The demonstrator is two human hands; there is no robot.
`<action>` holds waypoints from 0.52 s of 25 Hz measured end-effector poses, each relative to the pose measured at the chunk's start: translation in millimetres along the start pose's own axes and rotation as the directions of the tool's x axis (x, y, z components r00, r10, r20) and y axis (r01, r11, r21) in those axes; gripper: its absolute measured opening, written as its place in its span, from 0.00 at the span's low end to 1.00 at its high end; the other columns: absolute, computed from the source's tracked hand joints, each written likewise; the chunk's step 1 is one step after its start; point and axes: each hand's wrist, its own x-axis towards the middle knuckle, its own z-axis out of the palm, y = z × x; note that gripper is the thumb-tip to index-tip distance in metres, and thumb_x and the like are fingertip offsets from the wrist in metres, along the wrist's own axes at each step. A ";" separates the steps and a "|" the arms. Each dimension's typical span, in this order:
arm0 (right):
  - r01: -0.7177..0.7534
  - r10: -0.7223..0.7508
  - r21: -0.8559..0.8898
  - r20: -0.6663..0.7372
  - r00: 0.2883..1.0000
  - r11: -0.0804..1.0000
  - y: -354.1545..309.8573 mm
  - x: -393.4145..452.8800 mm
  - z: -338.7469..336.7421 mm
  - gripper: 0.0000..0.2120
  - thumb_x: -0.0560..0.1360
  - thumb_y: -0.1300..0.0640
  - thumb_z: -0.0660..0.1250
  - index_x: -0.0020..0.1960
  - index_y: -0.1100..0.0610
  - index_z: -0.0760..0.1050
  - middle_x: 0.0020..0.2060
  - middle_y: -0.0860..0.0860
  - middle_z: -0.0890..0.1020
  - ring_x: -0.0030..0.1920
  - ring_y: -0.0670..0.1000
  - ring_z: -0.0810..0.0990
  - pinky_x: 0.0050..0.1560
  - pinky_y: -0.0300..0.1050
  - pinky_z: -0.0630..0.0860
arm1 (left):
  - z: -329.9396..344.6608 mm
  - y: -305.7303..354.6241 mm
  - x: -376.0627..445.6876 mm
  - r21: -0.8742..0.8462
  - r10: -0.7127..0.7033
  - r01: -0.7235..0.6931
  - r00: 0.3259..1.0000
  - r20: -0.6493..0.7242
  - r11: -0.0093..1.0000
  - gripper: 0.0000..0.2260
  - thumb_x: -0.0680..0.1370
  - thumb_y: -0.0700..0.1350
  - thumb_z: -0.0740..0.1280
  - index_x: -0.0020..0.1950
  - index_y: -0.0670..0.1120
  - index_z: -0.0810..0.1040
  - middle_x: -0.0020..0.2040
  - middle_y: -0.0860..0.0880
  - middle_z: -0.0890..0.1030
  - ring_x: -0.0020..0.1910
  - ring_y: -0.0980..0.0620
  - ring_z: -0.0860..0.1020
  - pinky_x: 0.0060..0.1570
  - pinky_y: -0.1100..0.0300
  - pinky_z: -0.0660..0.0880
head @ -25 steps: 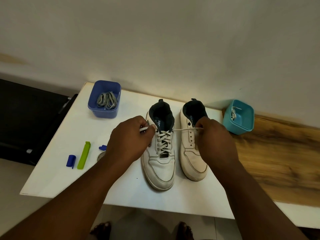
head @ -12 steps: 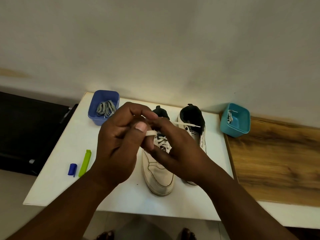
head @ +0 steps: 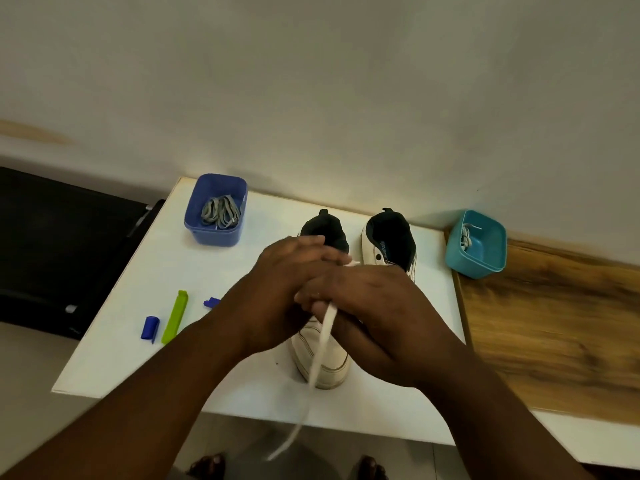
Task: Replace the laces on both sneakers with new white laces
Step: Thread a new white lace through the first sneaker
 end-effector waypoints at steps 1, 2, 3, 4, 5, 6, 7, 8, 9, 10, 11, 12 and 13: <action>0.000 0.000 -0.002 -0.031 1.000 1.000 1.8 -1.4 0.3 0.11 0.83 0.57 0.63 0.58 0.57 0.82 0.54 0.48 0.84 0.54 0.47 0.82 0.55 0.42 0.76 | -3.3 -0.2 0.8 0.021 0.000 0.002 0.998 -0.065 1.000 0.17 0.76 0.47 0.67 0.65 0.53 0.77 0.63 0.49 0.82 0.66 0.50 0.76 0.67 0.44 0.71; -0.008 0.007 -0.014 -0.089 0.996 1.000 4.4 -2.9 0.2 0.12 0.83 0.56 0.61 0.58 0.58 0.82 0.55 0.50 0.84 0.55 0.48 0.82 0.56 0.45 0.77 | -8.7 -0.4 2.2 0.005 -0.024 0.025 0.990 -0.139 1.000 0.14 0.78 0.48 0.64 0.63 0.51 0.79 0.60 0.49 0.84 0.62 0.51 0.79 0.65 0.47 0.74; -0.027 0.022 -0.028 -0.173 0.985 0.999 7.0 -4.6 -0.9 0.13 0.84 0.56 0.61 0.58 0.60 0.82 0.55 0.52 0.84 0.56 0.51 0.82 0.55 0.49 0.78 | -14.1 0.1 3.2 -0.026 -0.076 0.072 0.977 -0.201 0.997 0.15 0.80 0.50 0.61 0.62 0.50 0.81 0.58 0.50 0.84 0.59 0.53 0.79 0.63 0.49 0.75; -0.059 0.047 -0.037 -0.277 0.960 0.998 9.2 -4.9 -2.4 0.14 0.84 0.57 0.60 0.58 0.62 0.82 0.55 0.55 0.84 0.56 0.53 0.83 0.54 0.51 0.79 | -17.7 0.3 2.8 -0.059 -0.139 0.128 0.956 -0.260 0.990 0.17 0.81 0.52 0.58 0.63 0.49 0.82 0.57 0.51 0.84 0.58 0.55 0.79 0.61 0.51 0.76; -0.104 0.083 -0.036 -0.382 0.920 0.994 11.0 -5.1 -3.6 0.15 0.84 0.57 0.60 0.57 0.63 0.82 0.54 0.55 0.84 0.55 0.53 0.82 0.53 0.50 0.79 | -19.7 1.4 1.2 -0.084 -0.214 0.197 0.921 -0.327 0.977 0.19 0.82 0.53 0.56 0.63 0.48 0.82 0.56 0.52 0.84 0.56 0.56 0.79 0.59 0.53 0.76; -0.152 0.126 -0.018 -0.473 0.872 0.988 12.6 -5.2 -3.8 0.16 0.84 0.57 0.58 0.56 0.64 0.82 0.52 0.55 0.83 0.54 0.51 0.82 0.52 0.47 0.78 | -20.1 0.6 -2.0 -0.081 -0.282 0.271 0.881 -0.380 0.959 0.20 0.81 0.53 0.55 0.62 0.47 0.83 0.53 0.52 0.84 0.54 0.55 0.79 0.57 0.55 0.76; -0.195 0.177 0.024 -0.541 0.822 0.980 13.5 -5.3 -2.6 0.16 0.84 0.56 0.57 0.56 0.63 0.81 0.50 0.53 0.82 0.51 0.49 0.81 0.50 0.44 0.76 | -20.3 -1.8 -5.6 -0.024 -0.341 0.361 0.856 -0.389 0.932 0.21 0.80 0.53 0.55 0.61 0.47 0.83 0.51 0.50 0.85 0.52 0.52 0.80 0.56 0.52 0.77; -0.229 0.238 0.092 -0.589 0.772 0.969 13.9 -5.0 -0.9 0.15 0.85 0.56 0.57 0.56 0.61 0.81 0.48 0.50 0.81 0.49 0.48 0.80 0.48 0.42 0.74 | -20.6 -5.7 -9.9 0.092 -0.420 0.472 0.844 -0.335 0.877 0.19 0.80 0.52 0.56 0.60 0.49 0.84 0.49 0.49 0.85 0.52 0.48 0.81 0.57 0.47 0.77; -0.253 0.311 0.183 -0.621 0.719 0.950 14.3 -4.7 0.9 0.14 0.85 0.56 0.56 0.55 0.58 0.80 0.45 0.48 0.80 0.45 0.48 0.79 0.46 0.43 0.73 | -20.9 -7.6 -11.7 0.239 -0.545 0.594 0.802 -0.244 0.768 0.16 0.81 0.51 0.58 0.60 0.52 0.83 0.50 0.48 0.85 0.55 0.44 0.81 0.62 0.41 0.74; -0.261 0.388 0.288 -0.642 0.661 0.922 14.8 -4.0 1.7 0.13 0.85 0.55 0.56 0.55 0.56 0.79 0.42 0.46 0.79 0.42 0.49 0.79 0.42 0.44 0.73 | -20.4 -7.0 -11.0 0.355 -0.664 0.670 0.730 -0.159 0.652 0.13 0.81 0.49 0.62 0.63 0.55 0.81 0.56 0.48 0.83 0.62 0.43 0.77 0.69 0.36 0.67; -0.248 0.456 0.390 -0.651 0.606 0.887 14.8 -2.5 1.4 0.13 0.85 0.54 0.55 0.54 0.55 0.78 0.39 0.46 0.78 0.38 0.51 0.78 0.38 0.46 0.73 | -17.9 -6.3 -10.5 0.416 -0.736 0.705 0.667 -0.116 0.574 0.16 0.80 0.48 0.65 0.67 0.57 0.77 0.63 0.48 0.80 0.70 0.42 0.71 0.73 0.34 0.57; -0.216 0.506 0.475 -0.652 0.564 0.853 14.8 -0.6 0.5 0.14 0.86 0.54 0.55 0.53 0.55 0.78 0.36 0.47 0.78 0.34 0.52 0.76 0.35 0.47 0.72 | -13.6 -4.8 -10.2 0.429 -0.733 0.699 0.671 -0.114 0.572 0.22 0.79 0.45 0.67 0.72 0.57 0.72 0.69 0.48 0.76 0.76 0.42 0.65 0.75 0.33 0.51; -0.182 0.539 0.535 -0.648 0.538 0.825 14.6 0.6 -0.8 0.15 0.86 0.53 0.54 0.53 0.56 0.78 0.35 0.48 0.77 0.32 0.53 0.74 0.32 0.47 0.71 | -11.1 -1.4 -8.9 0.402 -0.660 0.649 0.739 -0.134 0.646 0.27 0.77 0.43 0.67 0.75 0.56 0.68 0.72 0.48 0.73 0.78 0.42 0.62 0.75 0.33 0.50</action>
